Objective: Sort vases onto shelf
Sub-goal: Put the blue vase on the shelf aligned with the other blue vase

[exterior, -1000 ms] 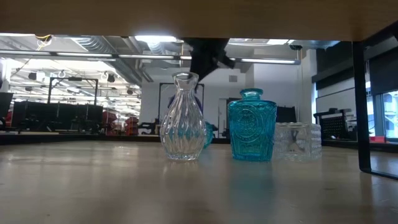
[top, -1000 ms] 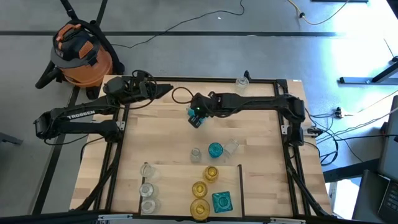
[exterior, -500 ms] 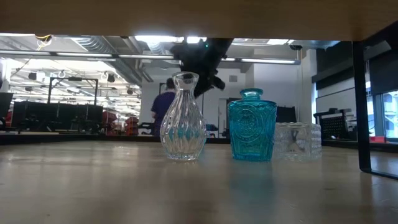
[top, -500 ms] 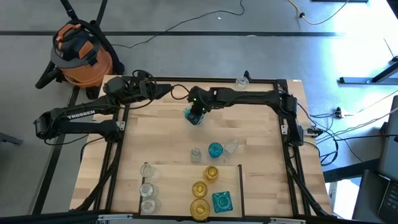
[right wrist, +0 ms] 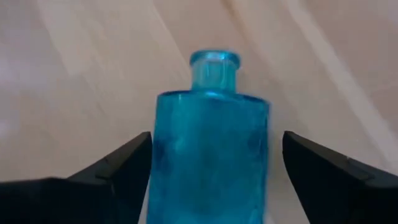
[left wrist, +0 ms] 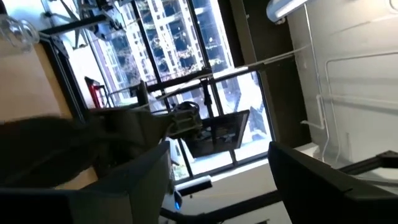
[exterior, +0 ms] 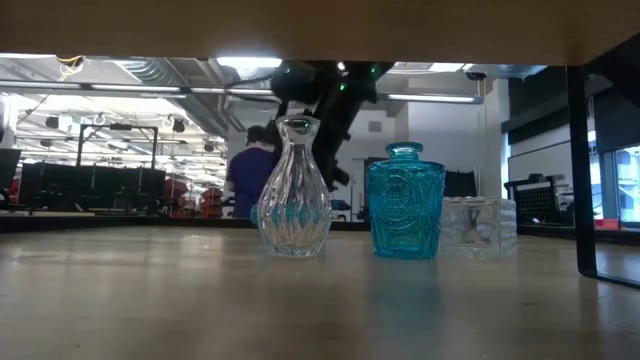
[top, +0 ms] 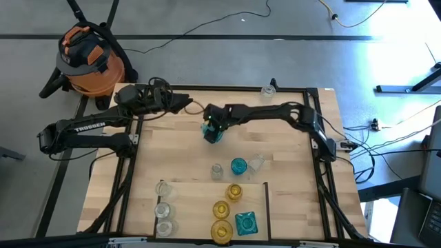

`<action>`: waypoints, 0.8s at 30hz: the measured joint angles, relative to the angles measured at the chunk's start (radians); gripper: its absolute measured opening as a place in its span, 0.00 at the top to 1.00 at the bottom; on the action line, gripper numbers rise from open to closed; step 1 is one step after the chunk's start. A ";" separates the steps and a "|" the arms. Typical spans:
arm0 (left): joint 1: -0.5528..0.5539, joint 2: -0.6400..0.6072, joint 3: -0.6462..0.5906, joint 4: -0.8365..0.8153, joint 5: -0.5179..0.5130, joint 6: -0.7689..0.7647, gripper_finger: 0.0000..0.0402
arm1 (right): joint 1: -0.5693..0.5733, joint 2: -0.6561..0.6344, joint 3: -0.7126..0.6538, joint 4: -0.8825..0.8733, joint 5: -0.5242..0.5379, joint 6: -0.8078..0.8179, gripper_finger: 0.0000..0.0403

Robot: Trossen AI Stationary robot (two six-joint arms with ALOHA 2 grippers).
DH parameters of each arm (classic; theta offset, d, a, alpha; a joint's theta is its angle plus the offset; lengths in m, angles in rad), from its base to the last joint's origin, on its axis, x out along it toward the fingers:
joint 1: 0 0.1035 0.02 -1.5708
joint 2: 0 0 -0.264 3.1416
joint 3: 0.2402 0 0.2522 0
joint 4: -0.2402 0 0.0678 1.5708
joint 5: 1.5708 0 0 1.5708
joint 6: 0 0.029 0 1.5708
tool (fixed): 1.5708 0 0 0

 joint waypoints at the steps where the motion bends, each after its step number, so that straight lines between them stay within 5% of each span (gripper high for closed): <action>1: 0.000 0.000 0.000 0.000 0.006 0.000 0.35 | 0.003 0.012 0.000 0.005 0.012 0.002 0.24; 6: -0.004 0.000 0.000 0.001 0.010 -0.003 0.35 | 0.013 0.033 0.002 0.029 0.010 0.014 0.42; 17: -0.082 0.000 0.000 0.000 0.025 0.000 0.35 | 0.086 -0.053 -0.002 0.111 -0.040 0.005 0.42; 24: -0.118 0.000 0.000 0.004 0.088 0.032 0.35 | 0.207 -0.215 -0.002 0.130 0.186 0.038 0.42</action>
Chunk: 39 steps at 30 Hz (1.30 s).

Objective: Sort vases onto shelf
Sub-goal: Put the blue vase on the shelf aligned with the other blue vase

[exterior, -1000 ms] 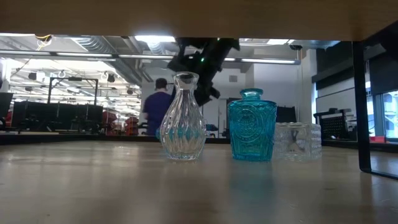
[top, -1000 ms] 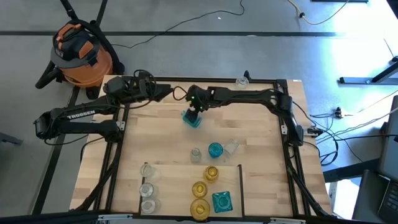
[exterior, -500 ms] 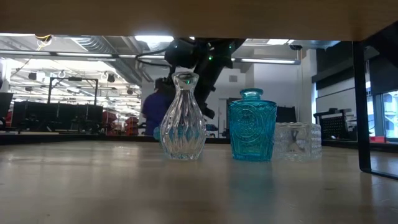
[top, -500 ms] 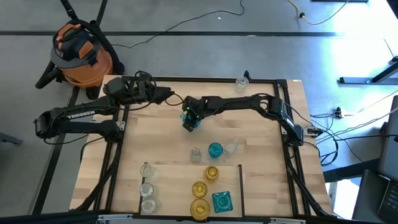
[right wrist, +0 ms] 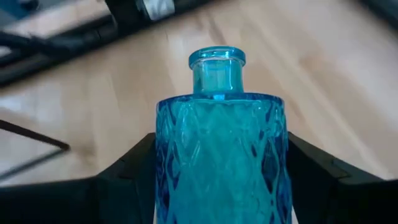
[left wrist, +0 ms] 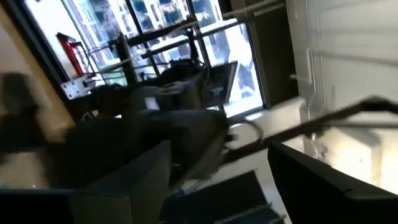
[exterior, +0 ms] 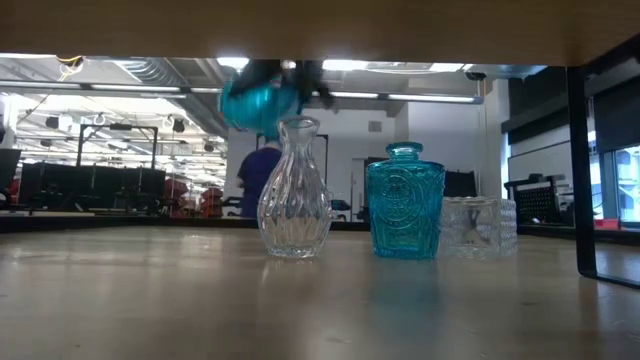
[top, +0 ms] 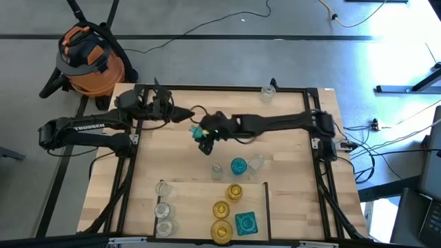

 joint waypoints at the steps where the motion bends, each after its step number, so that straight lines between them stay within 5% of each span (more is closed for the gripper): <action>1: -0.004 0.000 0.000 0.008 0.002 0.018 0.35 | 0.021 -0.023 -0.002 -0.006 0.042 0.004 0.42; 8: -0.045 -0.001 0.000 0.181 -0.014 0.108 0.35 | 0.193 -0.252 -0.244 0.141 0.383 0.191 0.42; 12: -0.045 -0.001 0.001 0.206 -0.013 0.109 0.35 | 0.328 -0.437 -0.534 0.494 0.558 0.273 0.42; 17: -0.041 0.000 0.001 0.191 -0.016 0.111 0.35 | 0.527 -0.609 -0.814 0.909 0.763 0.166 0.42; 29: -0.020 0.000 0.001 0.170 -0.116 0.111 0.35 | 0.878 -0.676 -0.860 0.848 1.115 0.144 0.42; 39: -0.020 0.000 0.001 0.170 -0.168 0.111 0.35 | 0.910 -0.663 -0.859 0.626 1.046 0.400 0.42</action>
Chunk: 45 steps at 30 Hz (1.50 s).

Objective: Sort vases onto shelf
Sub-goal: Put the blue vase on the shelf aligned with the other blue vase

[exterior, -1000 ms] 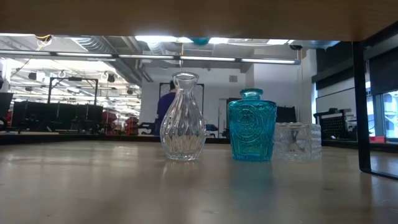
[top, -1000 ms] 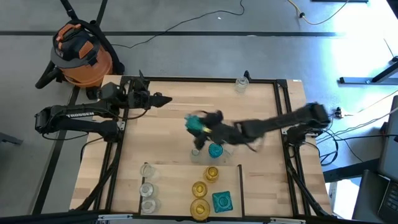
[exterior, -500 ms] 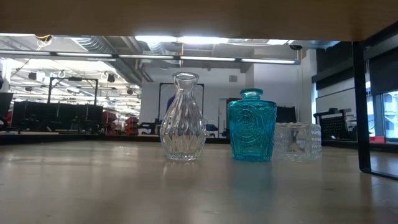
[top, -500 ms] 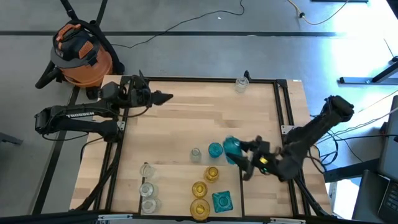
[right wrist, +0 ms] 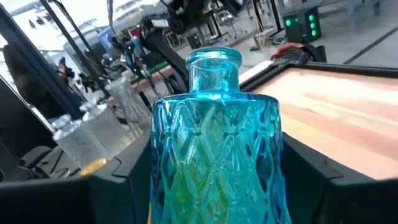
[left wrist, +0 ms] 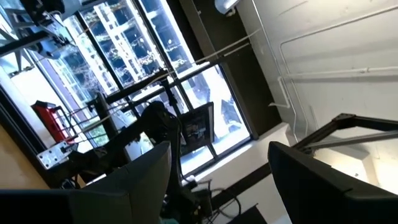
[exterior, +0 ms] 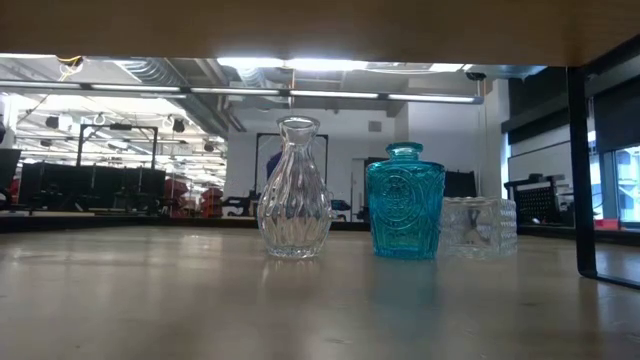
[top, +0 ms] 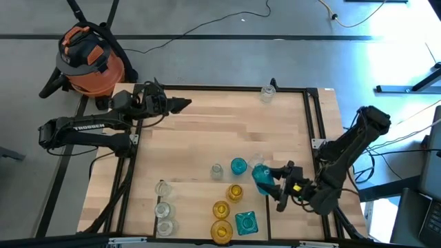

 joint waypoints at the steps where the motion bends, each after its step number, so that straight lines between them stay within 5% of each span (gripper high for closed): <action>1: 0.000 0.000 0.000 0.000 -0.005 0.000 0.35 | 0.000 0.005 0.000 -0.007 -0.003 0.009 0.42; 33: 0.000 0.000 0.000 0.000 -0.014 -0.005 0.35 | -0.182 0.101 0.001 0.178 -0.510 -0.217 0.42; 45: -0.070 0.014 0.000 0.027 -0.121 -0.005 0.35 | -0.196 0.100 0.001 0.181 -0.432 -0.258 0.42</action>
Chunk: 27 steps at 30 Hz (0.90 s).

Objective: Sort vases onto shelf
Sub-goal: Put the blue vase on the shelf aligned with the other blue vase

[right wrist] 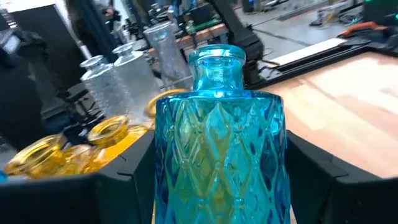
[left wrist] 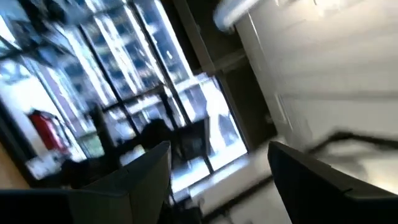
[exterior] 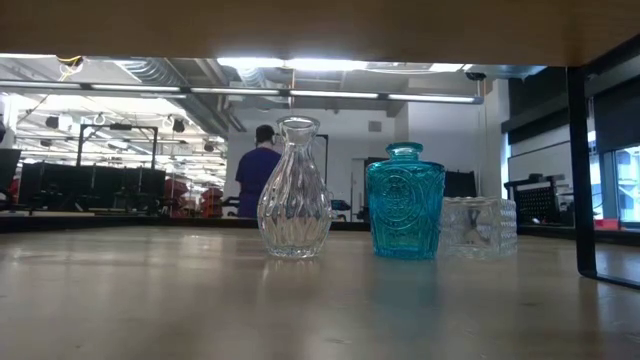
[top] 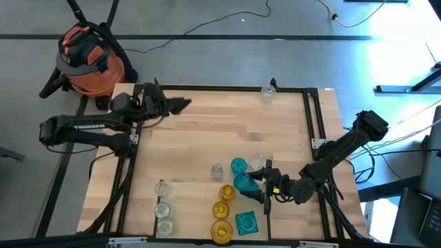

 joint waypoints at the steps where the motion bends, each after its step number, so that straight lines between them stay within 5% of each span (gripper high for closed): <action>1: -0.013 0.015 0.000 0.019 0.037 0.013 0.35 | 0.001 0.000 0.000 0.001 0.005 0.000 0.42; 5: -0.119 0.127 0.073 -0.033 0.139 0.031 0.35 | 0.001 0.000 0.000 0.006 0.005 0.003 0.42; 8: -0.208 0.264 0.218 -0.145 0.197 0.191 0.35 | 0.005 0.000 0.000 0.005 0.019 0.023 0.42; 15: -0.273 0.550 0.595 -0.551 0.485 0.469 0.35 | 0.098 -0.002 0.000 -0.008 0.237 0.030 0.42; 21: -0.314 0.720 0.800 -0.672 0.490 0.782 0.35 | 0.125 -0.003 0.000 -0.003 0.283 0.030 0.42; 27: -0.329 0.849 0.947 -0.729 0.457 0.800 0.35 | 0.124 -0.003 0.000 -0.001 0.271 0.030 0.42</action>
